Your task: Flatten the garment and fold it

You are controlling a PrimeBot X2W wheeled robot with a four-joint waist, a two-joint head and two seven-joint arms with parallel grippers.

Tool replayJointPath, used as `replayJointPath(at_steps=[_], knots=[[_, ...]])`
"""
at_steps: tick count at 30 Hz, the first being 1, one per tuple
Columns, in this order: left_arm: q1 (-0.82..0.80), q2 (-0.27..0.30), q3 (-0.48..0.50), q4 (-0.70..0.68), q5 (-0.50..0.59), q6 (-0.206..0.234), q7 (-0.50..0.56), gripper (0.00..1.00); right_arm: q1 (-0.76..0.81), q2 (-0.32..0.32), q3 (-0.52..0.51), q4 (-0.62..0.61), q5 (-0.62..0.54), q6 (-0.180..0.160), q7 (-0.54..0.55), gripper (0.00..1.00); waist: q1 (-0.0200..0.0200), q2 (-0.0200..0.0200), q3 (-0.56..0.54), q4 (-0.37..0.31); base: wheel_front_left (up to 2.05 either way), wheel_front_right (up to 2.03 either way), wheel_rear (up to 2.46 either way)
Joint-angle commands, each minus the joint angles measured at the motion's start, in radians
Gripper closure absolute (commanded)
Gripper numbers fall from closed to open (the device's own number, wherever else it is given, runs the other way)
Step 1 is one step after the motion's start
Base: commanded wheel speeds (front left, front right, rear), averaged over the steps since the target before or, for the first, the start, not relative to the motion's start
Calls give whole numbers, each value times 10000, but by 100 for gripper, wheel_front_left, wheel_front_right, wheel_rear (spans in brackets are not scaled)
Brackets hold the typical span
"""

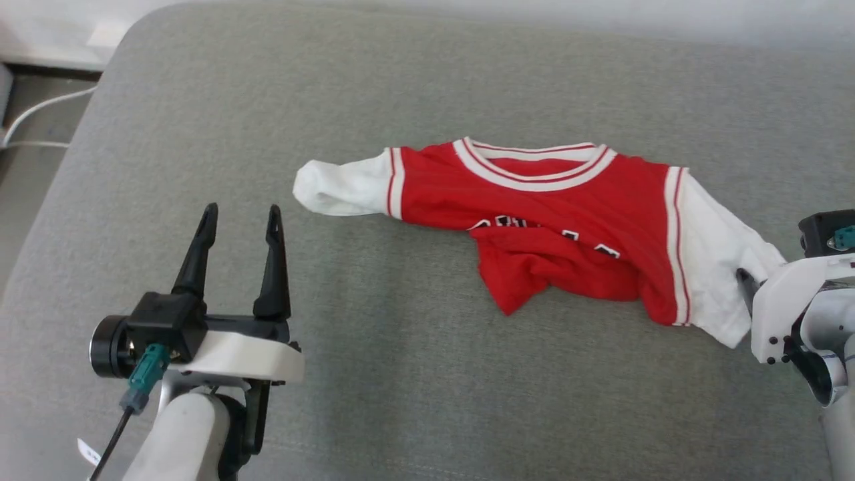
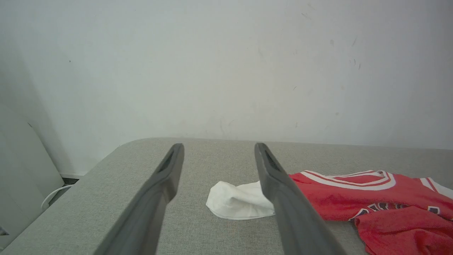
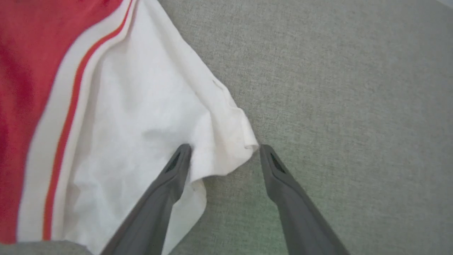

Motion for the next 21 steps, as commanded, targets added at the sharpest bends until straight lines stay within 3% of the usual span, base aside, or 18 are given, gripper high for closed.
replayJointPath(at_steps=[1, 4, 5, 6, 16, 21], knots=[[93, -68, 60, 21, 81, -54, -46, 0, -142, -17, -7, 52, -46, -21, -64, 0, 0, 0, 135, 192, 0, 0, 0], [146, -272, 286, 108, 251, -298, -46, 0, -155, 1, 8, 531, -165, -21, -172, 0, 0, 0, 180, 257, 0, 0, 0], [160, -334, 373, 139, 299, -377, -46, 0, -154, -2, 23, 683, -183, -21, -226, 57, 0, 0, 182, 259, 0, 0, 0], [173, -397, 458, 172, 344, -450, -46, 0, -151, -79, 126, 781, -257, -21, -323, 100, 0, 0, 182, 253, 0, 0, 0], [317, -689, 1045, 480, 758, -1033, -47, 0, -372, -1047, -659, 800, -814, -21, -1429, 100, 0, 0, -111, -396, 0, 0, 0], [240, -735, 1167, 547, 876, -1311, -47, 0, -205, -1040, -1154, 786, -1034, -21, -1356, 100, 0, 0, -130, -785, 0, 0, 0]])
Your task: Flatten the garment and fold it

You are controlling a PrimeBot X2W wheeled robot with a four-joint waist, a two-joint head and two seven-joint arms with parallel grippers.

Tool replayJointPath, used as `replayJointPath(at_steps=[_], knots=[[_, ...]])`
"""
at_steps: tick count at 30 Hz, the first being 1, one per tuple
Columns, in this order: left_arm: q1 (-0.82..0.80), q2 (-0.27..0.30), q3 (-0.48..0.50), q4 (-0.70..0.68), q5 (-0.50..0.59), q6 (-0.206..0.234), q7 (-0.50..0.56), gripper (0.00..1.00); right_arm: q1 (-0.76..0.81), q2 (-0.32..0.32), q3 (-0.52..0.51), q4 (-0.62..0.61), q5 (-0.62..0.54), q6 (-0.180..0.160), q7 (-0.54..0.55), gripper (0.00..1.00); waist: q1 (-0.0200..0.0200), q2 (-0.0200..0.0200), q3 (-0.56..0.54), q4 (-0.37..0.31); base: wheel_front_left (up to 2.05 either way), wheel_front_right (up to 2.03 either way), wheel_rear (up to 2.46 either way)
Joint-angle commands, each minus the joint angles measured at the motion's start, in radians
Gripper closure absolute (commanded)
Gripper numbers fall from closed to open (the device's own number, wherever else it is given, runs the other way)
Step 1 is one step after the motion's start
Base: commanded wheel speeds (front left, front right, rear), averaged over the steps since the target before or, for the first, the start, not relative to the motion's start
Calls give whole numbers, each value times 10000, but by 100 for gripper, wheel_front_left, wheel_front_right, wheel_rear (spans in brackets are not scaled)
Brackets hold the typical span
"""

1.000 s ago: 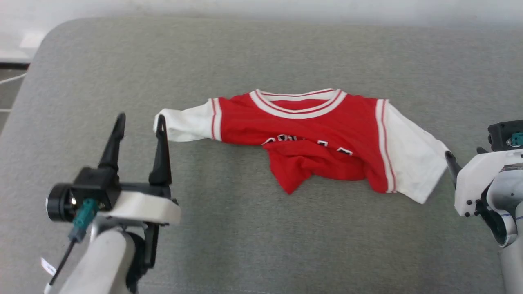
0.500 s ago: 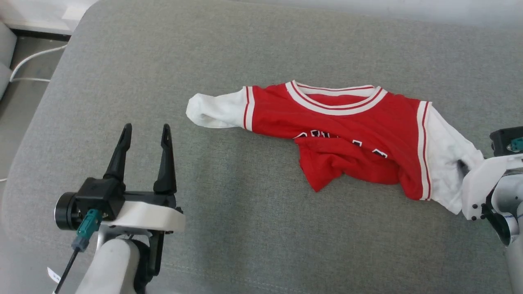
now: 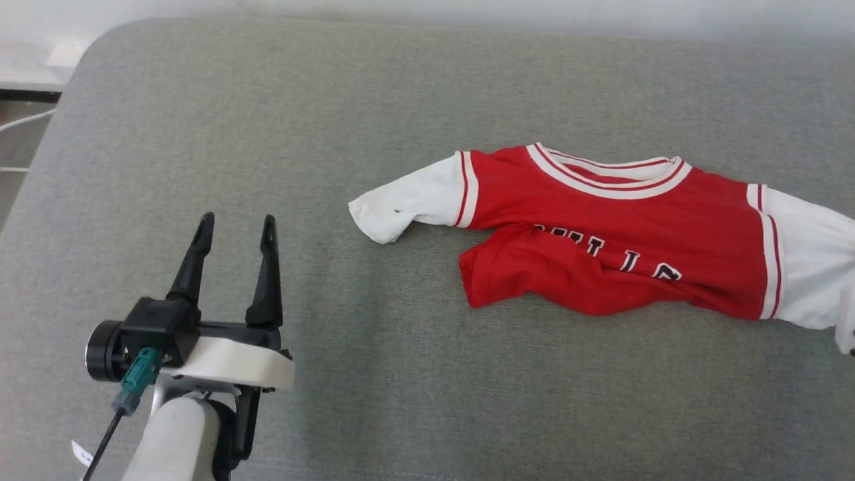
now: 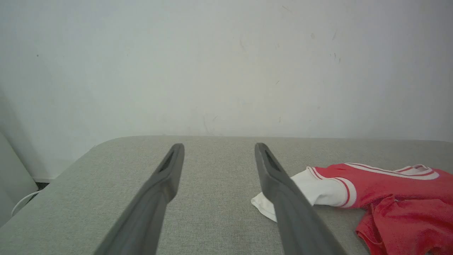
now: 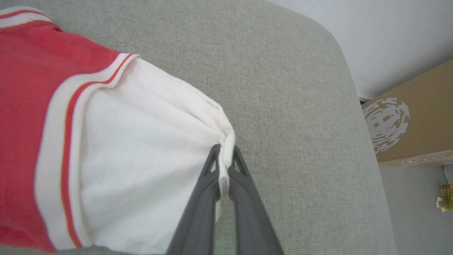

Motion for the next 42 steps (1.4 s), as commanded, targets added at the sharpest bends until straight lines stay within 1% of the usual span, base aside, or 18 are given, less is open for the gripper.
replayJointPath(at_steps=[1, 2, 3, 4, 7, 9, 12, 14, 17, 19, 23, 26, 31, 34, 39, 40, 41, 42], knots=[[-25, -40, 23, 65, 87, -75, -47, 0, 111, 103, -8, 24, -34, -23, 42, 100, 0, 0, -25, -225, 0, 0, 0], [-88, -27, -8, 139, 80, -166, -47, 0, 176, 172, -32, 57, -39, -23, 68, 100, 0, 0, -14, -283, 0, 0, 0], [-172, 13, -38, 244, 55, -273, -47, 0, 218, 248, -14, 56, -67, -23, 14, 67, 0, 0, 5, -369, 0, 0, 0], [-281, 73, -83, 369, 44, -377, -4, 0, 227, 359, -81, 45, -44, -23, -99, 0, 0, 0, 15, -452, 0, 0, 0], [-689, 321, -325, 810, -41, -814, 642, 0, 246, 688, -79, -109, 26, -23, -547, 0, 0, 0, -9, -730, 0, 0, 0], [-1007, 450, -427, 1035, -219, -1082, 1295, 0, 247, 910, -23, -483, 156, -23, -963, 0, 0, 0, -20, -946, 0, 0, 0], [-1539, 821, -666, 1527, -545, -1565, 2679, 0, 380, 1203, 92, -1265, 409, -23, -1502, 0, 0, 0, -25, -1300, 0, 0, 0], [-1916, 1115, -837, 1941, -753, -1764, 3699, 0, 550, 1403, 183, -1921, 553, -23, -1788, 0, 0, 0, 5, -1555, 0, 0, 0], [-2533, 1537, -1078, 2479, -1053, -1949, 4941, 0, 922, 1759, 349, -2979, 701, -23, -2094, 0, 0, 0, 87, -1940, 0, 0, 0], [-2928, 1790, -1271, 2791, -1308, -2031, 5604, 0, 1201, 2055, 369, -3704, 754, -23, -2265, 0, 0, 0, 185, -2194, 0, 0, 0], [-3569, 2372, -1603, 3222, -1805, -2096, 6620, 0, 1654, 2843, 369, -5042, 610, -23, -2520, 0, 0, 0, 487, -2745, 0, 0, 0], [-3914, 2769, -1947, 3468, -2077, -2108, 7215, 0, 1989, 3155, 478, -5666, 723, -23, -2557, 0, 0, 0, 660, -3035, 0, 0, 0], [-4277, 3333, -2718, 3833, -2570, -2112, 8208, 0, 2395, 3338, 527, -5843, 808, -23, -2726, 0, 0, 0, 874, -3314, 0, 0, 0], [-4405, 3626, -3000, 4075, -2472, -2113, 8650, 0, 2482, 3373, 522, -5774, 840, -23, -2821, 0, 0, 0, 972, -3421, 0, 0, 0], [-4455, 3766, -3336, 4315, -2863, -2113, 9199, 0, 2482, 3388, 469, -5724, 911, -23, -2856, 0, 0, 0, 1154, -3513, 0, 0, 0], [-4416, 3775, -3440, 4359, -3025, -2113, 9413, 45, 2471, 3389, 460, -5702, 896, -23, -2865, 0, 0, 0, 1176, -3516, 0, 0, 0], [-4390, 3781, -3506, 4374, -3201, -2114, 9617, 98, 2458, 3390, 449, -5684, 890, -23, -2876, 0, 0, 0, 1203, -3511, 0, 0, 0], [-4374, 3804, -3556, 4370, -3353, -2114, 9783, 100, 2446, 3390, 435, -5664, 886, -23, -2879, 0, 0, 0, 1228, -3501, 0, 0, 0]])
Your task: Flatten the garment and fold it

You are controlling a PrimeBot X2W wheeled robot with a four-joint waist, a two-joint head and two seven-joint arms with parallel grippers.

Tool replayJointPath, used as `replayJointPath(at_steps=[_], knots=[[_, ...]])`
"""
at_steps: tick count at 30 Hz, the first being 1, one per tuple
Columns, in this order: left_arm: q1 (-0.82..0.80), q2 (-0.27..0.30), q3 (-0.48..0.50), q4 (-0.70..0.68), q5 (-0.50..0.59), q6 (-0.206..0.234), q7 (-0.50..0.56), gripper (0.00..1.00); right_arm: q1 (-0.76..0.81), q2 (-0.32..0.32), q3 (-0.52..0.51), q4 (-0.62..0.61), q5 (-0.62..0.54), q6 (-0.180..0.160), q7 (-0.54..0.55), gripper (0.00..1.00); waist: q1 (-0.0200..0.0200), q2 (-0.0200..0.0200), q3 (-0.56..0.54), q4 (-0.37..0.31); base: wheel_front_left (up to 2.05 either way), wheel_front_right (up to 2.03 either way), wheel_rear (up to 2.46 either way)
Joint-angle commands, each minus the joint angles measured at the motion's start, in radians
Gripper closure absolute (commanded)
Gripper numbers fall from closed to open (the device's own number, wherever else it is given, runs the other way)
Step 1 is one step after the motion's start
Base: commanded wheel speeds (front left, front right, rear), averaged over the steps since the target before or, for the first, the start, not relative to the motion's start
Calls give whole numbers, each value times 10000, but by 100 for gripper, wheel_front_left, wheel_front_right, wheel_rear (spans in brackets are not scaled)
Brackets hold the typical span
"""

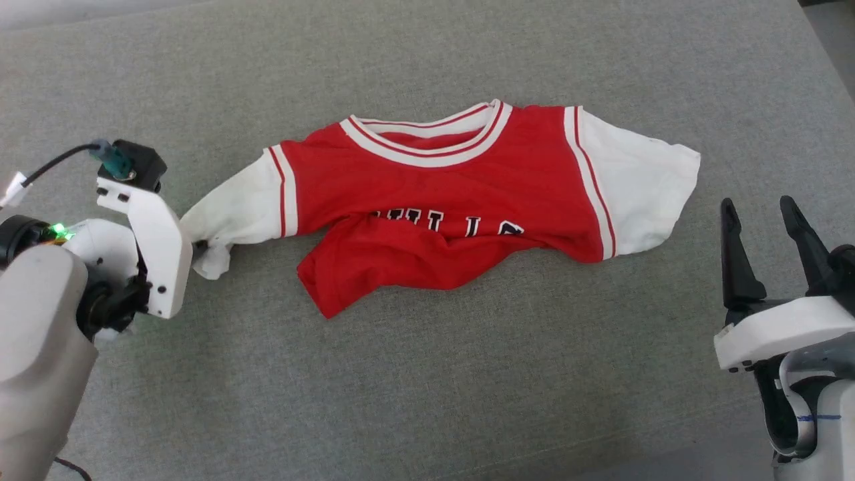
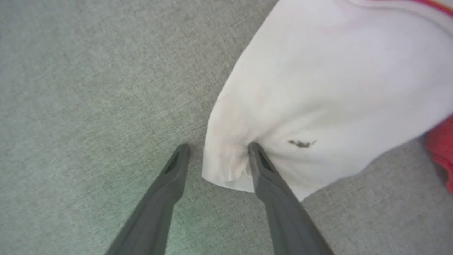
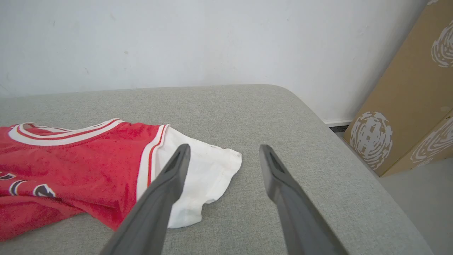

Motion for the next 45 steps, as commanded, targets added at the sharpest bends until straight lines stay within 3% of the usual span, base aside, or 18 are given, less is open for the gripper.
replayJointPath(at_steps=[1, 6, 11, 16, 22, 28, 32, 36, 45], knots=[[507, -65, -419, 361, -120, -64, 400, 100, -13, 39, -36, 49, -10, -21, -46, 0, 2, 0, 62, 3, 0, 0, 0], [418, 76, -299, 150, -168, -13, -114, 100, -41, 40, -93, 147, -182, -21, -2, 0, 2, 0, 47, 150, 0, 0, 0], [220, -69, -15, -304, 299, 260, -2017, 100, -13, -26, -136, 263, -452, -21, 488, 0, 2, 0, -251, 483, 0, 0, 0], [185, -210, 81, -809, 690, 536, -3257, 100, -70, -739, -20, 268, -442, -21, 1344, 0, 2, 0, -464, 909, 0, 0, 0], [544, -174, 282, -2299, 1052, 1076, -4412, 100, -514, -2014, 143, 636, 538, -21, 3612, 0, 2, 0, -361, 1609, 0, 0, 0], [1319, -255, 363, -4311, 1133, 1684, -4820, 100, -1495, -3590, 554, 1436, 1212, -21, 5387, 0, 2, 0, 153, 2264, 0, 0, 0], [1651, -277, 219, -5304, 1285, 1867, -4922, 100, -2341, -4199, 655, 2227, 1329, -21, 5970, 0, 2, 0, 461, 2623, 0, 0, 0], [1799, -393, -9, -5945, 1445, 1995, -4901, 100, -2980, -4772, 991, 3211, 1133, -21, 6145, 0, 2, 0, 717, 2931, 0, 0, 0], [1673, -624, -383, -6133, 1571, 1902, -4950, 100, -3537, -5300, 2176, 4995, 1614, -21, 5652, 0, 2, 0, 1051, 3345, 0, 0, 0]])
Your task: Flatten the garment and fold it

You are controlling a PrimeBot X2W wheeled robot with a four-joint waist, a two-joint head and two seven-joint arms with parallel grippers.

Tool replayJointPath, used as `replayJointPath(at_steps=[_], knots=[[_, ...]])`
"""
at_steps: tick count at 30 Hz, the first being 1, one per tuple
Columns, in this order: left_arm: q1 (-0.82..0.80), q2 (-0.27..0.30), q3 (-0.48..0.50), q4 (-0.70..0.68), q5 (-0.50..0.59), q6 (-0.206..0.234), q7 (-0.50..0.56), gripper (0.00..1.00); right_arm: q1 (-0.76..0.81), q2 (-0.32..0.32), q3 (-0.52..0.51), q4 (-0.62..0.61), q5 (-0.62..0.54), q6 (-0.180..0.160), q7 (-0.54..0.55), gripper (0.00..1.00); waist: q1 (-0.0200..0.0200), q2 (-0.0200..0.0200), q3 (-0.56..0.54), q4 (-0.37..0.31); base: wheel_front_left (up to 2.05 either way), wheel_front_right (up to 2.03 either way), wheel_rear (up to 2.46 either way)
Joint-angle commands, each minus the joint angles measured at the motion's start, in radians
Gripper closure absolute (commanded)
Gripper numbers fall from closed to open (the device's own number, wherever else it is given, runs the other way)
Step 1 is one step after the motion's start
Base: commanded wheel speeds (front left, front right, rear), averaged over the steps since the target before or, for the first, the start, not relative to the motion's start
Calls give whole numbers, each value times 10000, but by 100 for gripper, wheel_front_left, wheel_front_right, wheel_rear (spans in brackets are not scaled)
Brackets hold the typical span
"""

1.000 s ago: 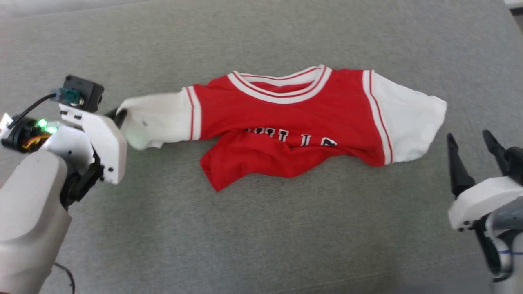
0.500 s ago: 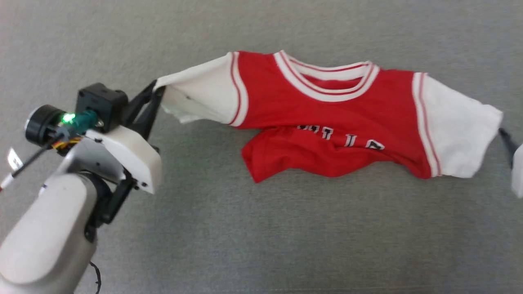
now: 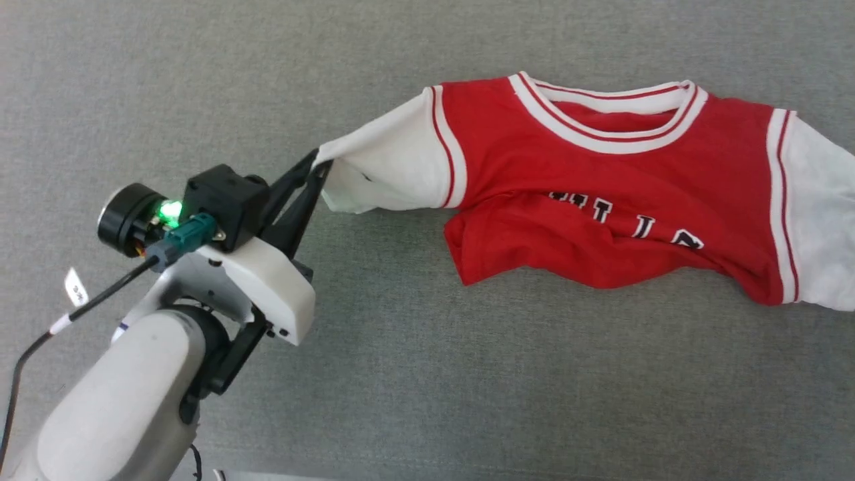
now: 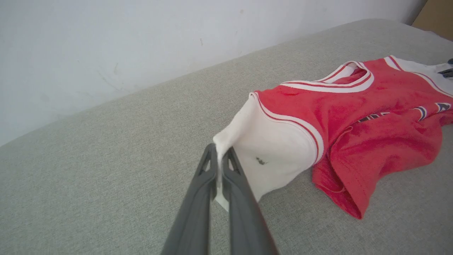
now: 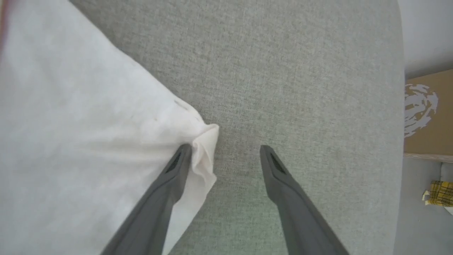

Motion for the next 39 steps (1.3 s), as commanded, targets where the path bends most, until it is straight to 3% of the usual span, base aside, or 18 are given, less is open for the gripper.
replayJointPath(at_steps=[1, 2, 4, 12, 16, 21, 31, 39], knots=[[-49, -35, -27, 27, 85, -68, -80, 100, 190, 207, 344, 315, 118, -2, 37, 0, 1, 0, 109, 115, 0, 0, 0], [-65, -49, -49, 72, 75, -90, -89, 100, 203, 166, 606, 404, 239, -2, 3, 0, 1, 0, 111, 125, 0, 0, 0], [-90, -67, -72, 194, 56, -125, -134, 100, 209, 37, 1097, 562, 440, -2, -71, 100, 1, 0, 73, 118, 0, 0, 0], [-132, -46, 210, 775, -123, -93, -609, 100, -418, -332, 1472, 992, 480, -2, -1611, 100, 1, 0, -728, -238, 0, 0, 0], [-94, 31, 708, 891, -274, 143, -1121, 100, -852, -544, 1600, 634, 48, -2, -3020, 100, 1, 0, -1421, -570, 0, 0, 0], [-33, 336, 1192, 742, -402, 354, -1299, 100, -1094, -830, 1550, -19, 11, -2, -3962, 100, 1, 0, -2322, -861, 0, 0, 0], [19, 1101, 2547, -491, -593, 1051, -1567, 100, -1351, -1115, 958, -2500, 515, -2, -4033, 100, 1, 0, -3621, -1366, 0, 0, 0], [-17, 1668, 3623, -1190, -1066, 1152, -1716, 100, -1660, -985, 312, -3874, 1041, -2, -3676, 100, 1, 0, -3956, -1677, 0, 0, 0]])
